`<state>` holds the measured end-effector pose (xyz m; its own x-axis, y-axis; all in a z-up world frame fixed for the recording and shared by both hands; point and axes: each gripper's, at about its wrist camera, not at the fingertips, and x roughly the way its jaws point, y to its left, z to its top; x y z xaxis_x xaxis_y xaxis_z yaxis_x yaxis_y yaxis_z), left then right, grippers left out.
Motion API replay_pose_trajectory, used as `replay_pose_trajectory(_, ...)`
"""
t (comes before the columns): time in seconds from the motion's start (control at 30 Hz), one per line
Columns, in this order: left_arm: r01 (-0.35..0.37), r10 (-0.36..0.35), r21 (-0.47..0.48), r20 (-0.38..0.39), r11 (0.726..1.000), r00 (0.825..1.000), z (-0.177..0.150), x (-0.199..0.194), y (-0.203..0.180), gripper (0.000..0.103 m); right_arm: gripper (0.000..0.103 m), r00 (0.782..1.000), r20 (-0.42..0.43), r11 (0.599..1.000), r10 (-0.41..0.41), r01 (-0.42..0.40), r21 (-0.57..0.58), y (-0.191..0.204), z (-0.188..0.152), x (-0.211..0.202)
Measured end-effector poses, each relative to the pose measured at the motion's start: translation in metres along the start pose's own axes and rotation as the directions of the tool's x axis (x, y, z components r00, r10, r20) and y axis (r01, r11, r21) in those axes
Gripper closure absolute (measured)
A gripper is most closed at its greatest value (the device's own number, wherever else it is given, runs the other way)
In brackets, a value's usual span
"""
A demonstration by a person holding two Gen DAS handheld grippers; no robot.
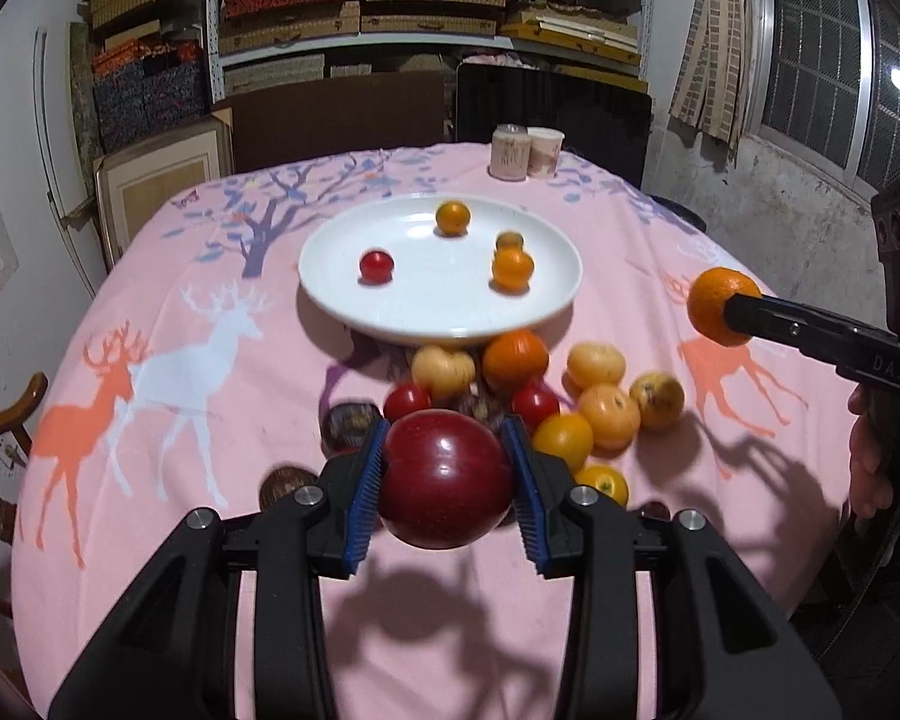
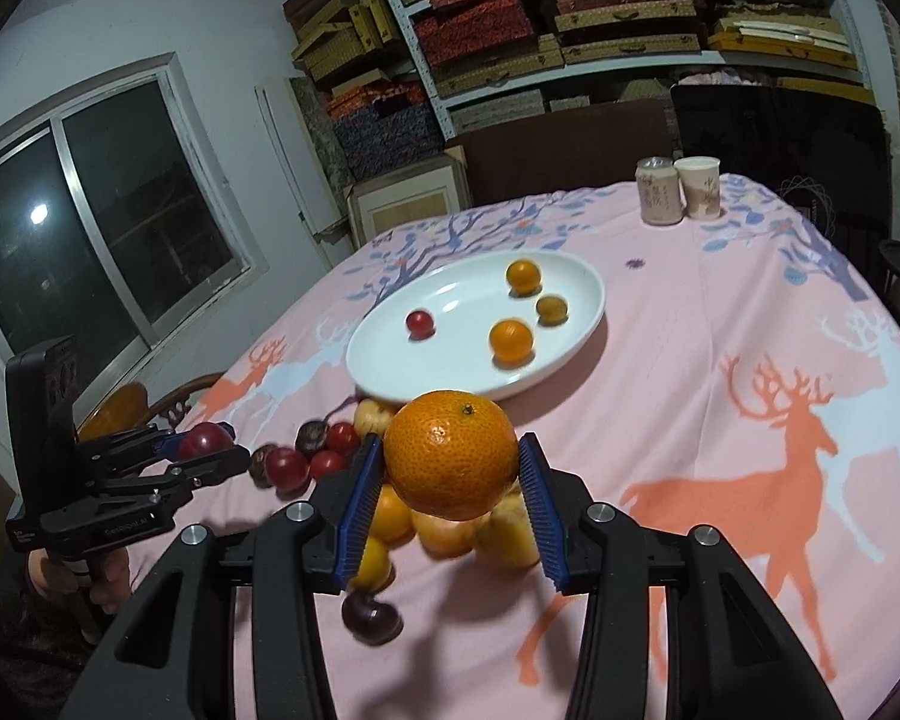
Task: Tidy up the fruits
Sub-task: 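Lift both fruits over the white plate and open both grippers, then grasp a dark brown fruit with the left gripper while the right gripper grasps a yellow pear-like fruit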
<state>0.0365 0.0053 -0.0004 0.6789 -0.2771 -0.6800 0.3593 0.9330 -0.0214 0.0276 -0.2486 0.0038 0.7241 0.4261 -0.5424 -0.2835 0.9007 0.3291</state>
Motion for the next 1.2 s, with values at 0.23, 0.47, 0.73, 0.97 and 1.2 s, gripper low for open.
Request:
replay_pose_trajectory(0.23, -0.018, 0.018, 0.004, -0.014, 1.000, 1.000, 0.060, 0.039, 0.011, 0.065, 0.057, 0.999, 0.038, 1.000, -0.027, 0.027, -0.001, -0.012, 0.051, 0.017)
replay_pose_trajectory(0.47, -0.029, 0.026, -0.022, -0.144, 0.999, 0.989, 0.089, 0.121, 0.016, 0.065, 0.057, 0.999, -0.039, 1.000, 0.003, -0.002, 0.015, -0.012, 0.088, 0.091)
replay_pose_trajectory(0.73, -0.062, 0.054, -0.022, -0.245, 0.998, 0.968, 0.093, 0.172, 0.023, 0.062, 0.053, 0.990, -0.137, 0.999, -0.021, 0.016, -0.033, -0.010, 0.106, 0.170)
replay_pose_trajectory(0.97, -0.101, 0.092, -0.049, -0.166, 0.994, 0.982, 0.095, 0.144, 0.032, 0.027, 0.044, 0.995, -0.102, 0.999, -0.019, 0.015, -0.046, -0.007, 0.101, 0.156)
replay_pose_trajectory(1.2, -0.074, 0.070, -0.043, -0.075, 0.996, 0.995, 0.063, 0.070, 0.032, 0.021, 0.041, 0.997, -0.058, 0.999, -0.043, 0.042, -0.019, -0.017, 0.060, 0.085)
